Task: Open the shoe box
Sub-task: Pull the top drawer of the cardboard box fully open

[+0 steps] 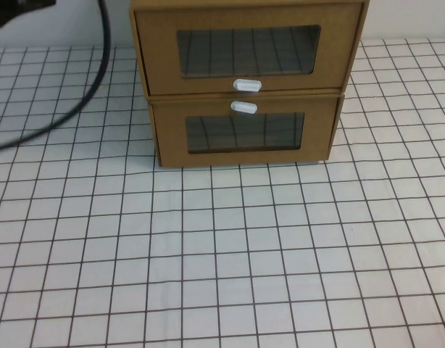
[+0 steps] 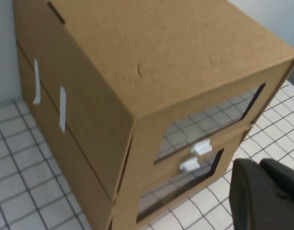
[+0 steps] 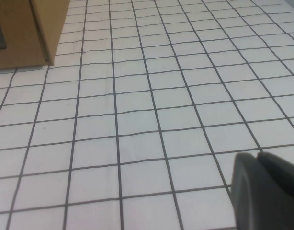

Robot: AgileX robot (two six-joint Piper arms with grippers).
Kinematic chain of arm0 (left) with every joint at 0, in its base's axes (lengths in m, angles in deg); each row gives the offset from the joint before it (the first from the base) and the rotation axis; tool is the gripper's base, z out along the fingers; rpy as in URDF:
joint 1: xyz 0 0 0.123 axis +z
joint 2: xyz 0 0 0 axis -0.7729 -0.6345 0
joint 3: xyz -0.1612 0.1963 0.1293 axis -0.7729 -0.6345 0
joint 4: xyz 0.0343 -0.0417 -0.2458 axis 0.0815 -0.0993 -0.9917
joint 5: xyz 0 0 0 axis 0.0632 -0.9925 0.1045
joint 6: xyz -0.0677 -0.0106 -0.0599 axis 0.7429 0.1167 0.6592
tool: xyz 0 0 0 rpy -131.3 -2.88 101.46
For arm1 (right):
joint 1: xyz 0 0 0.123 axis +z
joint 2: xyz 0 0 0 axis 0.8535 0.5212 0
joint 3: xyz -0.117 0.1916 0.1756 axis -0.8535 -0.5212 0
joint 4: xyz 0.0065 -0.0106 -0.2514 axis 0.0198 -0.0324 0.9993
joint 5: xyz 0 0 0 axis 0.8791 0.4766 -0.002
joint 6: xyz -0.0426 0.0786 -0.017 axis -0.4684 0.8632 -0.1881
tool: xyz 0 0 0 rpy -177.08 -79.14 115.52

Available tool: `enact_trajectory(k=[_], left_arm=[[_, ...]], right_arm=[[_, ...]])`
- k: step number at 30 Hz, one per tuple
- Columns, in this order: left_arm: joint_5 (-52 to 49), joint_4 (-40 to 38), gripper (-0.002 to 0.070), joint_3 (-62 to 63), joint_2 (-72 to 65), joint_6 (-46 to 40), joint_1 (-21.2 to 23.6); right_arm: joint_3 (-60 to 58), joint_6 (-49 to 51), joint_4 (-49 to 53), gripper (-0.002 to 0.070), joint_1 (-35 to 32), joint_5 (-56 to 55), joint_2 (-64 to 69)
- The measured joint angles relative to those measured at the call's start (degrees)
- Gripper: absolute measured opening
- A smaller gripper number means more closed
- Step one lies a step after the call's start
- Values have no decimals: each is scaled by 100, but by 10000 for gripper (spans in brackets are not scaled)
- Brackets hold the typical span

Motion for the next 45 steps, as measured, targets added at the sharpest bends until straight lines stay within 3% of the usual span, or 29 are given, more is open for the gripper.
enact_trajectory(k=[10, 18, 26, 40, 45], left_arm=[[-510, 10, -5, 3406, -2707, -22, -1035], [-521, 365, -5, 5108, -4196, 29, -1634], [-292, 654, -5, 5384, -4962, 40, -1759], [-132, 799, -5, 5407, -5092, 40, -1759], [-132, 799, -5, 5411, -5092, 27, -1759]], right_arm=[[0, 0, 0, -14, 0, 0, 0], [0, 0, 0, -13, 0, 0, 0], [0, 0, 0, -13, 0, 0, 0], [0, 0, 0, -13, 0, -16, 0], [0, 0, -392, -14, 0, -701, 0]])
